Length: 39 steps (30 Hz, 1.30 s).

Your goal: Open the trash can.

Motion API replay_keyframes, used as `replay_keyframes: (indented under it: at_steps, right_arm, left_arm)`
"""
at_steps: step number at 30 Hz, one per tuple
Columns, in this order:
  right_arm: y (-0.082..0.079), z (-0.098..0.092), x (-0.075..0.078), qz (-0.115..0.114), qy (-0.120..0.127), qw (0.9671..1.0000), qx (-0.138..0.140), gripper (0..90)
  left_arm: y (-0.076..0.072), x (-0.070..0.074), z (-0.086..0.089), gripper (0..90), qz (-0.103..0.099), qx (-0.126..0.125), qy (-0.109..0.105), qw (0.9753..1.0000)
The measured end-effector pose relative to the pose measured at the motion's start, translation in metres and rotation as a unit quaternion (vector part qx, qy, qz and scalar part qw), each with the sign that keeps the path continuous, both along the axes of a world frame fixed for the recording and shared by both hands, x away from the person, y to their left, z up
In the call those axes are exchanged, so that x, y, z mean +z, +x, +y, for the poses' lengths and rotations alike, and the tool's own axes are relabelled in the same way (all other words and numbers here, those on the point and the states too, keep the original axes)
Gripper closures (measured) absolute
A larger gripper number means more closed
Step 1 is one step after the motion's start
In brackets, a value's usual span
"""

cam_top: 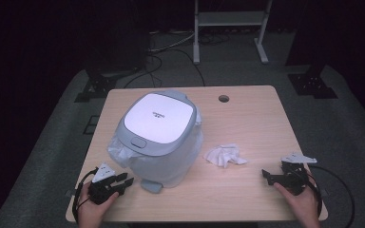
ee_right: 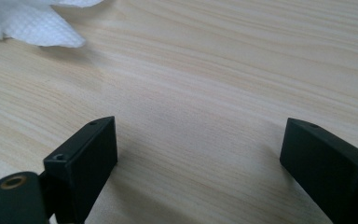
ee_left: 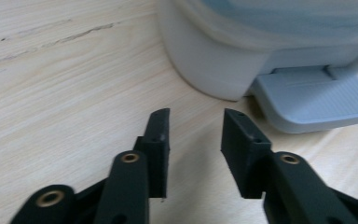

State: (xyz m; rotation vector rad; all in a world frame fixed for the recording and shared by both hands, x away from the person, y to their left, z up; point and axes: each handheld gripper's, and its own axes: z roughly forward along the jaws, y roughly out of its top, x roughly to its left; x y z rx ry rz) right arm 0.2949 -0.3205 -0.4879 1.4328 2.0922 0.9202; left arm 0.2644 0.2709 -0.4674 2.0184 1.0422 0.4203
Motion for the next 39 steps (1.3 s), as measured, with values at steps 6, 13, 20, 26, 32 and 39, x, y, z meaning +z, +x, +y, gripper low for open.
replay_keyframes:
  at_steps: [6,13,20,26,32,39]
  right_arm:
    - [0.0,0.0,0.0,0.0,0.0,1.0,0.0,9.7]
    - [0.0,0.0,0.0,0.0,0.0,1.0,0.0,9.7]
    - [0.0,0.0,0.0,0.0,0.0,1.0,0.0,9.7]
    - [0.0,0.0,0.0,0.0,0.0,1.0,0.0,9.7]
    - [0.0,0.0,0.0,0.0,0.0,1.0,0.0,9.7]
    - [0.0,0.0,0.0,0.0,0.0,1.0,0.0,9.7]
  left_arm:
    - [-0.003,0.005,0.0,74.2,0.0,-0.008,-0.015,0.9999]
    - [-0.006,0.01,-0.002,87.9,0.004,-0.03,-0.035,0.9989]
    - [-0.008,0.014,-0.005,90.0,0.01,-0.043,-0.052,0.9977]
    - [-0.009,0.016,-0.013,90.0,0.012,-0.058,-0.06,0.9965]
    - [-0.01,0.018,-0.02,90.0,0.012,-0.071,-0.062,0.9955]
    - [-0.011,0.018,-0.028,90.0,0.01,-0.08,-0.059,0.995]
